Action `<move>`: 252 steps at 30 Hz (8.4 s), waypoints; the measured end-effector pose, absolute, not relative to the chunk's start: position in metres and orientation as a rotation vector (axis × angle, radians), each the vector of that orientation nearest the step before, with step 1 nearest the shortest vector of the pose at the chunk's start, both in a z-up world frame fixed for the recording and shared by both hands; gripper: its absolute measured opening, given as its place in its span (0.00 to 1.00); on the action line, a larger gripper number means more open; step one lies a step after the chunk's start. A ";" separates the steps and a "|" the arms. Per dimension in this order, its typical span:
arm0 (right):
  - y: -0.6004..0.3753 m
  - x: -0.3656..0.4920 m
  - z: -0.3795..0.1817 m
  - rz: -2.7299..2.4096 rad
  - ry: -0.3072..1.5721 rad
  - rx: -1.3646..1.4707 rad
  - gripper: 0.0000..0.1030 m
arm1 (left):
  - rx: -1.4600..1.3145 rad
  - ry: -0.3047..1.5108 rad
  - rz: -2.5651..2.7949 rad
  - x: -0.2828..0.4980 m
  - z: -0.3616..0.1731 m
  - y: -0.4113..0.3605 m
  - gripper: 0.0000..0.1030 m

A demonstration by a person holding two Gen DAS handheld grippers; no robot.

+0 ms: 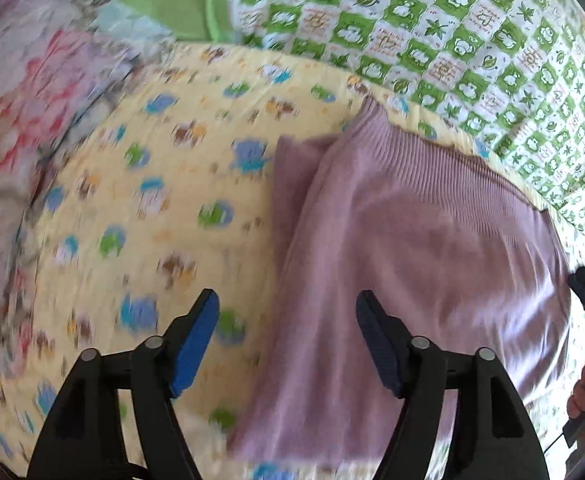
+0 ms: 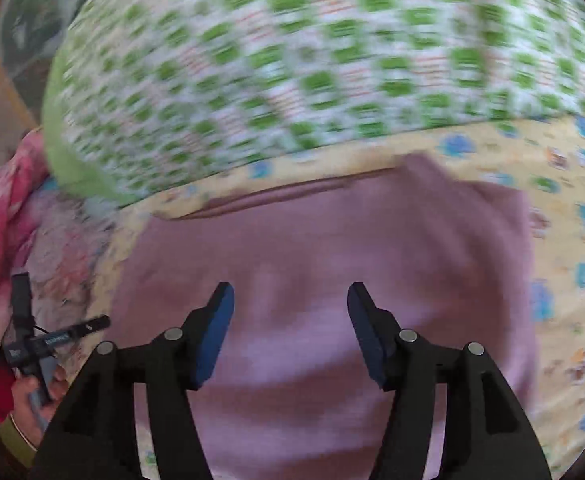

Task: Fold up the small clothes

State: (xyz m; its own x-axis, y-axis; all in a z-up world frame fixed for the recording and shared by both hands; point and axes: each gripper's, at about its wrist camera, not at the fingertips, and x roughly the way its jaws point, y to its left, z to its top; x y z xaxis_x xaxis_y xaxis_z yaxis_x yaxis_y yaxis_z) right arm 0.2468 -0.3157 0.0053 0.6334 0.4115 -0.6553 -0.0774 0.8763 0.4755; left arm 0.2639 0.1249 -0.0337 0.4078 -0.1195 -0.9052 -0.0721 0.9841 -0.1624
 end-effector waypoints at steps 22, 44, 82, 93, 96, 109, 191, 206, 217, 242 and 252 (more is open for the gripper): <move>-0.062 0.362 0.002 0.381 1.137 0.258 0.79 | -0.447 1.291 -0.056 0.201 -0.094 0.161 0.77; -0.153 0.374 -0.017 0.437 1.210 0.552 0.15 | -0.194 1.175 -0.169 0.211 -0.053 0.088 0.13; -0.444 0.294 -0.013 0.290 1.069 0.488 0.15 | 0.114 1.130 -0.833 0.172 -0.033 -0.245 0.13; -0.468 0.291 -0.045 0.261 1.090 0.554 0.15 | 0.165 1.196 -0.856 0.176 -0.069 -0.267 0.13; -0.472 0.288 -0.046 0.258 1.077 0.585 0.17 | 0.174 1.205 -0.861 0.174 -0.074 -0.272 0.15; -0.494 0.230 -0.025 0.144 0.986 0.692 0.59 | 0.123 1.245 -0.900 0.162 -0.057 -0.255 0.57; -0.497 0.235 -0.052 0.114 0.925 0.763 0.55 | -0.234 1.356 -0.495 0.349 -0.091 -0.126 0.86; -0.467 0.119 -0.077 0.124 1.036 0.740 0.72 | -0.236 1.436 -0.539 0.260 -0.104 -0.114 0.86; -0.472 0.193 -0.088 0.200 0.998 0.835 0.74 | -0.278 1.428 -0.522 0.298 -0.111 -0.140 0.87; -0.395 0.179 -0.029 0.447 0.886 0.852 0.28 | -0.361 1.226 -0.524 0.278 -0.033 -0.078 0.39; -0.285 0.185 -0.018 0.657 0.922 0.754 0.28 | -0.372 1.131 -0.384 0.228 0.008 0.053 0.39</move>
State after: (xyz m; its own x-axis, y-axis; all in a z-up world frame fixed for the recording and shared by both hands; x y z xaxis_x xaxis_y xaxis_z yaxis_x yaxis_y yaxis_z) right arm 0.1854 -0.2851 -0.0175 0.4519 0.7693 -0.4516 -0.1749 0.5729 0.8008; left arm 0.2278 0.0529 0.0076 0.3753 -0.4756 -0.7956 0.1069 0.8748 -0.4725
